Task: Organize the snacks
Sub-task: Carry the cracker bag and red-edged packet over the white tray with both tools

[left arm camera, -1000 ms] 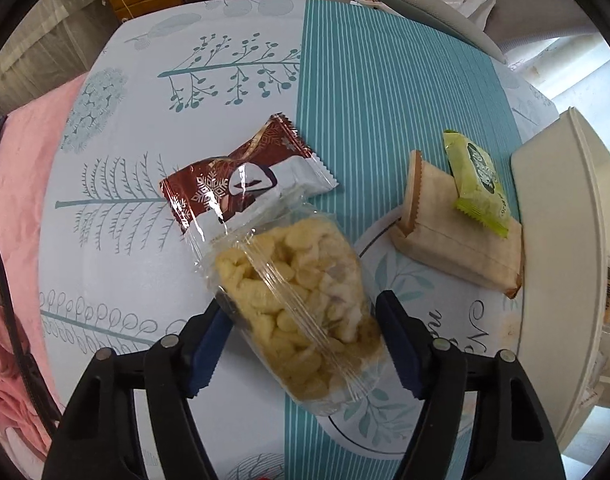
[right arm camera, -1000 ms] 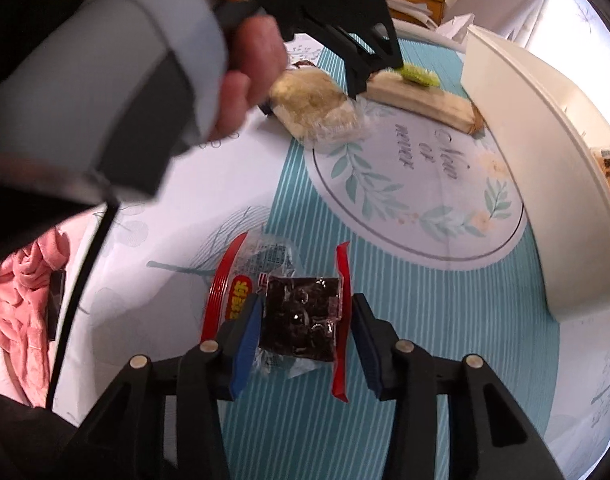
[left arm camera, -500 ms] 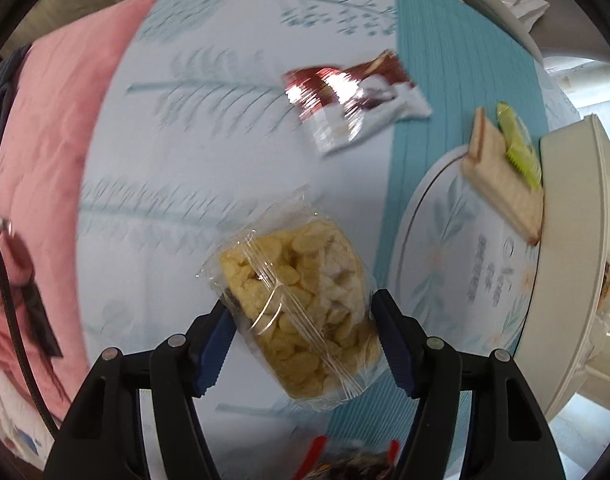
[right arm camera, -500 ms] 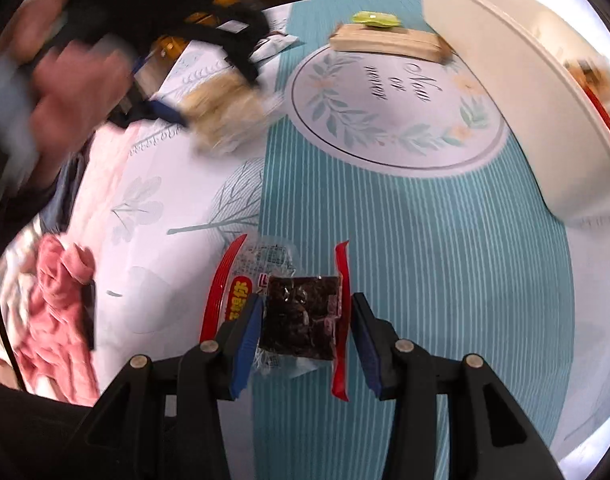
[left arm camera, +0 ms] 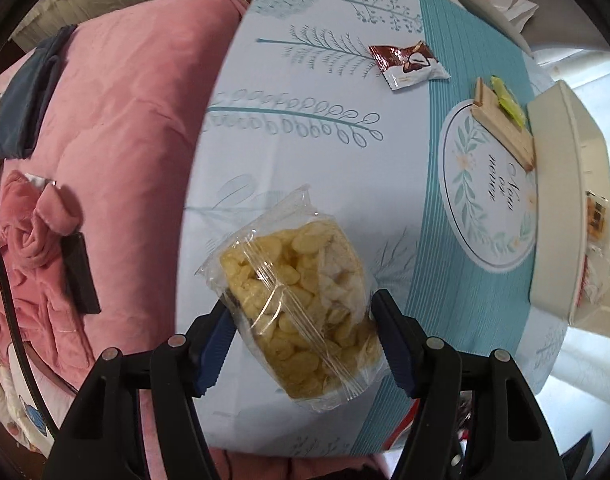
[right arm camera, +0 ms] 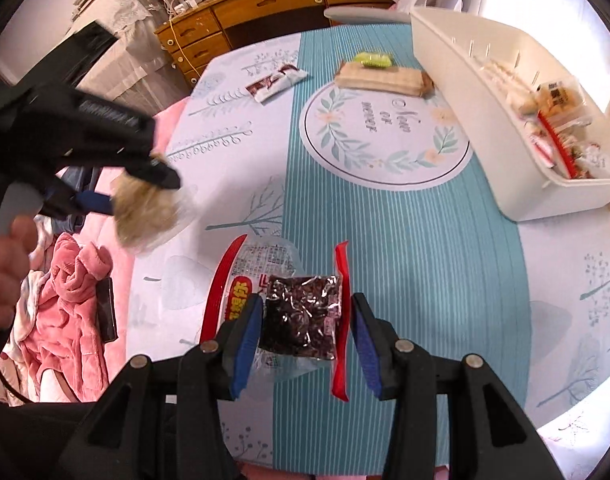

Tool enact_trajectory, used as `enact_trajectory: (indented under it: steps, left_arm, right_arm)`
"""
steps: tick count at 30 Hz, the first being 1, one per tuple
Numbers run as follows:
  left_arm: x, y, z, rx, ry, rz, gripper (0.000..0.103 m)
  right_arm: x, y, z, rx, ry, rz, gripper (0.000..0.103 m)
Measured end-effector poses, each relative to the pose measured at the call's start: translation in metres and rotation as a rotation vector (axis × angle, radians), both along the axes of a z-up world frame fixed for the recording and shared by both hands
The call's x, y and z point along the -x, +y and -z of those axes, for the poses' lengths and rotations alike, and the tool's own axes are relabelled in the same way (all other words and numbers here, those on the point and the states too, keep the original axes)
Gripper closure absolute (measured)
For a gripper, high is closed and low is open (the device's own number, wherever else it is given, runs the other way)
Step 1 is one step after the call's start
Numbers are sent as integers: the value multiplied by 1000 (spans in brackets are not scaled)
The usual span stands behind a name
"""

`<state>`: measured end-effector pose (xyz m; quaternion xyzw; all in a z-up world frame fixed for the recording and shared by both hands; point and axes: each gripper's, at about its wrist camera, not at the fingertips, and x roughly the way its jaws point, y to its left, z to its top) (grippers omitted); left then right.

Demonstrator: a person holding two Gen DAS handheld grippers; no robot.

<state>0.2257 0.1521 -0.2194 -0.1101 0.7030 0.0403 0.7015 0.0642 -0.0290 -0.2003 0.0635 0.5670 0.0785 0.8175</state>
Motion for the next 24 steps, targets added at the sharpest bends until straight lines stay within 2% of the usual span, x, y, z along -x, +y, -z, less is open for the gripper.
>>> enact_trajectory:
  steps: [2,7,11,17,24]
  left_arm:
    - [25,11,-14,9,-13,7,37]
    - [54,14,-44,42,-57,53,37]
    - [74,-2,-68,53,-95,106,37]
    - [84,-32,-95,40,-147,139,37]
    - [87,-69,-118,34,-197,96,37]
  right_arm:
    - [2,-1,-9,5,-7,-1,58]
    - [4,-10,-35,4,-46,6,58]
    - [-3,-25,-50,-20,-64,22,58]
    - [-12,-49,-70,-66,-85,9,58]
    - [-23,-84,-95,-114,-121,-57,58]
